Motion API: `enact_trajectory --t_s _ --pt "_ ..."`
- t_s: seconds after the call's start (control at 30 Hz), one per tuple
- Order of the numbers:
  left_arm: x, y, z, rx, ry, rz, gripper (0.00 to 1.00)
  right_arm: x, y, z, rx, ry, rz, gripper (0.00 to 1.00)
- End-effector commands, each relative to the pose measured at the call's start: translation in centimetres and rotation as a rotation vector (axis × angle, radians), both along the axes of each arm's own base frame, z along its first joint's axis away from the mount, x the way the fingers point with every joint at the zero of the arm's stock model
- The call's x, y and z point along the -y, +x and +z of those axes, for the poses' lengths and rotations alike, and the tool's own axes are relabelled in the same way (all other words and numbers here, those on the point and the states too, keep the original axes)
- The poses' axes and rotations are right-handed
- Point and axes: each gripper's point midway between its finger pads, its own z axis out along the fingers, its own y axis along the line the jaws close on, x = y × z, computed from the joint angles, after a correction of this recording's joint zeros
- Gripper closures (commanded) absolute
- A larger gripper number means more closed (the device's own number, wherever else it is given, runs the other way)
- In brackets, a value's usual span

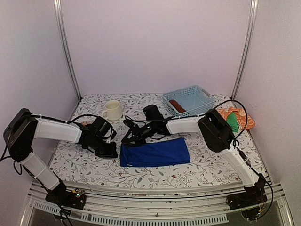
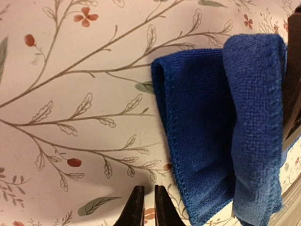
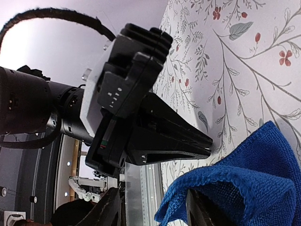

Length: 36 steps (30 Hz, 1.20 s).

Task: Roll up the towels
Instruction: Fold the towel at the center of the board, then smooth out the towel at the center of the board.

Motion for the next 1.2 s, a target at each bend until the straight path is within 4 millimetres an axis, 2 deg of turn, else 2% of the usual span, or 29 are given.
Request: enact_trajectory --t_s 0.0,0.17,0.23,0.3,0.33,0.43,0.57,0.67,0.73,0.8,0.93,1.17 --pt "-0.8 0.0 1.6 0.022 0.038 0.039 0.89 1.2 2.0 7.1 0.171 0.106 -0.034 0.47" --pt "-2.5 1.1 5.2 0.116 0.07 0.139 0.86 4.7 4.1 10.3 0.331 0.067 -0.127 0.38" --pt "-2.4 1.4 6.7 0.158 0.039 0.151 0.83 6.0 4.3 11.4 0.414 0.065 -0.139 0.36" --pt "-2.2 1.9 7.6 0.18 0.021 0.157 0.8 7.4 4.2 13.3 0.487 0.068 -0.145 0.38" --pt "-1.9 2.1 7.9 0.183 0.014 0.152 0.78 8.2 4.2 13.6 0.532 0.065 -0.149 0.38" --pt "-0.3 2.5 8.8 0.182 -0.053 0.123 0.76 11.2 5.4 15.1 0.66 0.032 -0.213 0.41" --pt "4.0 2.6 11.0 0.235 -0.256 0.022 0.77 16.2 7.3 15.5 0.885 -0.084 -0.277 0.45" --pt "5.6 3.1 11.1 0.24 -0.298 -0.012 0.79 19.5 7.8 13.5 0.909 -0.178 -0.249 0.48" --pt "6.7 3.3 10.4 0.213 -0.298 -0.04 0.8 21.2 7.8 11.2 0.879 -0.247 -0.218 0.51" --pt "7.5 3.6 9.2 0.185 -0.282 -0.06 0.8 22.3 7.0 8.7 0.841 -0.296 -0.169 0.54" --pt "8.4 3.5 6.4 0.117 -0.245 -0.068 0.8 23.7 5.5 3.5 0.785 -0.39 -0.1 0.57" --pt "8.0 1.2 2.8 0.016 -0.197 -0.076 0.8 24.2 4.2 -1.9 0.673 -0.438 -0.022 0.6"
